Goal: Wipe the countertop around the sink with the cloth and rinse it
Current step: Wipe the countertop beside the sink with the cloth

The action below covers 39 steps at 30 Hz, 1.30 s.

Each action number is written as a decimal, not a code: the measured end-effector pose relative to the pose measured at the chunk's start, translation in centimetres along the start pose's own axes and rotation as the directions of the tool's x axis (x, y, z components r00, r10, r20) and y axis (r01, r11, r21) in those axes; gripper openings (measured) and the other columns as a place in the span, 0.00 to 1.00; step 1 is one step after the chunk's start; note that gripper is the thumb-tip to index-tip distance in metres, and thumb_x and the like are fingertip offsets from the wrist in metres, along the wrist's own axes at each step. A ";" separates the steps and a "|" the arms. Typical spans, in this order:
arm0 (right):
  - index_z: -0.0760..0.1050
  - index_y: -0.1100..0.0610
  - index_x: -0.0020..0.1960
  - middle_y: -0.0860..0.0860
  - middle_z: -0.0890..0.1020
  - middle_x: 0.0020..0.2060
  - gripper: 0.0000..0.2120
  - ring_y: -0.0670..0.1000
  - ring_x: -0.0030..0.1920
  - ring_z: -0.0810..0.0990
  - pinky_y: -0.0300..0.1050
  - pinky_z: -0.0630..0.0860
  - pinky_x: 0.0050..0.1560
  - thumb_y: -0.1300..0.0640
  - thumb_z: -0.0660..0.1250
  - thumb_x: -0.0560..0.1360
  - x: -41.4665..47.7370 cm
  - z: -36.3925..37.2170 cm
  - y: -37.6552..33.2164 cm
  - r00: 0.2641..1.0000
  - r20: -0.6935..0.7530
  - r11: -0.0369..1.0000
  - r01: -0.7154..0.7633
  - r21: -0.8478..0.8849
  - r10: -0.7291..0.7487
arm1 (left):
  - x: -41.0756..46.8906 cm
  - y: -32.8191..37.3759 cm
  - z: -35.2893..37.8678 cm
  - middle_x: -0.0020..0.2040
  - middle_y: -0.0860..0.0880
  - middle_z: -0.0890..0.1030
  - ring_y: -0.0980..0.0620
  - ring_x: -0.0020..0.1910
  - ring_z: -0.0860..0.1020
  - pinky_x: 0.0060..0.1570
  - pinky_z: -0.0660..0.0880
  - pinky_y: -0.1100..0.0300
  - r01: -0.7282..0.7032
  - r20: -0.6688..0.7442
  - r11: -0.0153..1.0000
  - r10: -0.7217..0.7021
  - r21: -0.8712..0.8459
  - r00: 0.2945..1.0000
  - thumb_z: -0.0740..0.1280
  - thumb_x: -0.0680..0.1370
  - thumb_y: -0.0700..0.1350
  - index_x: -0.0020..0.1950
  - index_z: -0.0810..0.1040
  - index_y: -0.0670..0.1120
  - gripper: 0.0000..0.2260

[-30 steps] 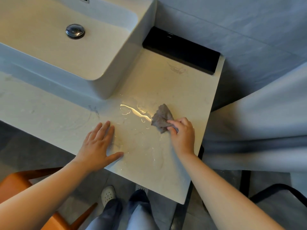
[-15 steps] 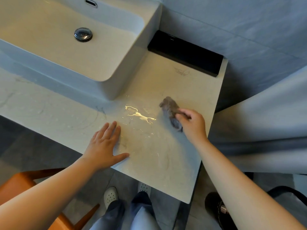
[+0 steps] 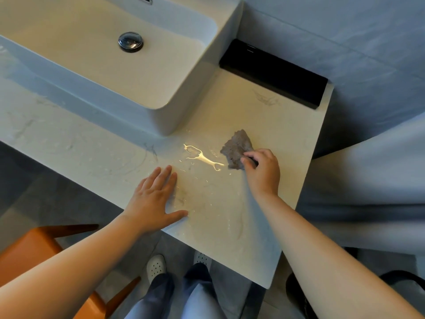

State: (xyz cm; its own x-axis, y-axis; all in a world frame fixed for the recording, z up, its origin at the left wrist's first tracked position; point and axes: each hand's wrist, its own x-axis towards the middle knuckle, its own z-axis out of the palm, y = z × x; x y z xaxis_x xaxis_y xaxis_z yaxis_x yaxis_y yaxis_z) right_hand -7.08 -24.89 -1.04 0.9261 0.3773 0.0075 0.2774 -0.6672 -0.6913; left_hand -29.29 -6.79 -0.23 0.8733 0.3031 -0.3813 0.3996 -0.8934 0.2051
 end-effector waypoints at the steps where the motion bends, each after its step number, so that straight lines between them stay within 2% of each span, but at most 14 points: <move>1: 0.82 0.53 0.47 0.48 0.77 0.47 0.05 0.51 0.50 0.76 0.53 0.76 0.50 0.55 0.71 0.72 -0.8 0.4 -0.3 1.000 0.003 1.000 0.016 0.004 -0.016 | 0.0 0.0 -0.1 0.77 0.52 0.37 0.48 0.77 0.38 0.72 0.40 0.52 0.001 -0.003 1.000 -0.001 -0.018 1.000 0.40 0.63 0.79 0.77 0.40 0.52 0.50; 3: 0.82 0.54 0.46 0.49 0.77 0.46 0.04 0.51 0.49 0.76 0.48 0.76 0.47 0.56 0.71 0.71 -2.5 1.1 -0.9 0.999 -0.001 0.999 0.051 0.004 -0.051 | -0.1 -0.2 -0.7 0.78 0.53 0.40 0.50 0.77 0.41 0.72 0.42 0.53 -0.006 -0.009 0.997 0.005 -0.078 1.000 0.39 0.63 0.79 0.78 0.44 0.52 0.50; 6: 0.81 0.54 0.45 0.49 0.78 0.46 0.03 0.50 0.47 0.76 0.40 0.72 0.43 0.57 0.72 0.71 -4.6 1.8 -1.6 0.996 0.018 0.996 0.088 0.005 -0.089 | -0.6 -0.6 -1.8 0.79 0.53 0.47 0.50 0.77 0.46 0.72 0.47 0.55 -0.028 -0.036 0.987 0.023 -0.158 0.999 0.43 0.65 0.76 0.78 0.51 0.50 0.47; 10: 0.83 0.53 0.44 0.48 0.78 0.44 0.03 0.47 0.45 0.78 0.27 0.69 0.42 0.58 0.73 0.71 -6.0 1.9 -2.5 0.986 0.161 0.993 0.034 0.113 -0.052 | -1.1 -1.9 -2.1 0.78 0.50 0.52 0.46 0.77 0.47 0.71 0.46 0.51 0.021 -0.105 0.995 -0.032 -0.102 0.994 0.46 0.68 0.73 0.77 0.57 0.49 0.43; 12: 0.83 0.53 0.44 0.48 0.80 0.43 0.04 0.45 0.44 0.78 0.24 0.68 0.44 0.59 0.73 0.70 -6.0 1.3 -3.0 0.979 0.195 0.987 0.024 0.161 -0.056 | -1.4 -2.8 -2.2 0.78 0.49 0.53 0.45 0.77 0.47 0.72 0.47 0.48 0.079 -0.121 0.992 -0.090 -0.095 0.988 0.51 0.71 0.73 0.77 0.58 0.49 0.41; 17: 0.83 0.54 0.44 0.49 0.80 0.43 0.04 0.44 0.44 0.77 0.26 0.69 0.46 0.61 0.73 0.70 -2.5 -0.6 -4.8 0.997 0.031 0.976 0.056 0.211 -0.064 | -1.8 -5.1 -2.3 0.79 0.49 0.44 0.43 0.77 0.44 0.74 0.48 0.44 0.212 -0.071 0.975 -0.217 -0.066 0.974 0.53 0.68 0.72 0.78 0.43 0.52 0.45; 20: 0.83 0.55 0.46 0.50 0.81 0.46 0.04 0.44 0.45 0.76 0.25 0.67 0.46 0.60 0.71 0.71 1.4 0.0 -5.7 0.999 0.011 0.985 0.050 0.164 -0.053 | -1.8 -6.2 -2.1 0.78 0.49 0.40 0.43 0.77 0.43 0.75 0.48 0.43 0.236 -0.026 0.971 -0.237 -0.021 0.971 0.51 0.67 0.73 0.78 0.40 0.53 0.46; 22: 0.83 0.54 0.46 0.51 0.81 0.47 0.04 0.48 0.47 0.77 0.33 0.71 0.49 0.60 0.70 0.72 3.6 1.3 -5.7 0.999 0.030 0.992 0.011 0.125 -0.015 | -1.8 -6.4 -1.9 0.78 0.50 0.39 0.43 0.77 0.42 0.75 0.48 0.43 0.232 -0.011 0.973 -0.232 -0.003 0.973 0.51 0.66 0.74 0.78 0.41 0.53 0.46; 25: 0.82 0.51 0.44 0.50 0.80 0.48 0.04 0.53 0.51 0.78 0.53 0.74 0.55 0.59 0.70 0.72 4.6 3.6 -5.3 0.998 0.029 0.998 -0.050 0.032 0.049 | -1.7 -6.4 -1.8 0.79 0.50 0.42 0.43 0.77 0.43 0.74 0.48 0.42 0.229 -0.025 0.972 -0.230 -0.053 0.973 0.54 0.65 0.73 0.78 0.45 0.53 0.47; 27: 0.81 0.51 0.44 0.49 0.80 0.48 0.04 0.54 0.51 0.77 0.57 0.74 0.54 0.58 0.70 0.72 4.1 4.6 -5.2 0.999 -0.004 0.999 -0.051 0.016 0.051 | -1.6 -6.5 -1.8 0.79 0.49 0.42 0.42 0.77 0.43 0.74 0.48 0.42 0.225 -0.037 0.972 -0.227 -0.063 0.973 0.54 0.65 0.73 0.78 0.46 0.53 0.47; 31: 0.81 0.52 0.43 0.49 0.80 0.46 0.03 0.53 0.48 0.78 0.57 0.75 0.51 0.59 0.71 0.71 1.9 5.5 -5.3 0.998 -0.059 0.999 -0.005 0.046 0.008 | -1.7 -6.5 -1.3 0.78 0.50 0.40 0.43 0.77 0.41 0.75 0.46 0.42 0.236 -0.037 0.971 -0.237 -0.043 0.971 0.54 0.66 0.73 0.78 0.43 0.54 0.46; 34: 0.82 0.53 0.43 0.49 0.80 0.44 0.03 0.52 0.47 0.77 0.55 0.75 0.49 0.59 0.71 0.71 -0.5 5.9 -5.6 0.998 -0.022 0.998 0.053 0.027 -0.052 | -1.6 -6.5 -1.2 0.78 0.50 0.39 0.43 0.77 0.40 0.74 0.45 0.42 0.232 -0.042 0.971 -0.234 -0.048 0.971 0.58 0.69 0.72 0.78 0.43 0.54 0.45; 39: 0.83 0.54 0.44 0.49 0.79 0.44 0.04 0.51 0.47 0.75 0.42 0.74 0.44 0.60 0.73 0.70 -5.9 6.2 -6.3 0.980 0.106 0.986 0.168 0.020 -0.169 | -1.6 -6.6 -1.1 0.78 0.50 0.38 0.43 0.77 0.40 0.74 0.45 0.42 0.230 -0.050 0.973 -0.231 -0.030 0.972 0.58 0.70 0.72 0.78 0.42 0.54 0.45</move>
State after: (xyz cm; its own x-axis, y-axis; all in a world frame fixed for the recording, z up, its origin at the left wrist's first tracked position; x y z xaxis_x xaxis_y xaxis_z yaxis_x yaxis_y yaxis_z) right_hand -15.92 -18.92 -1.21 0.8333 0.5507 0.0480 0.4239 -0.5809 -0.6948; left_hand -32.99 -0.99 0.03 0.7702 0.5175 -0.3728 0.5978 -0.7894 0.1393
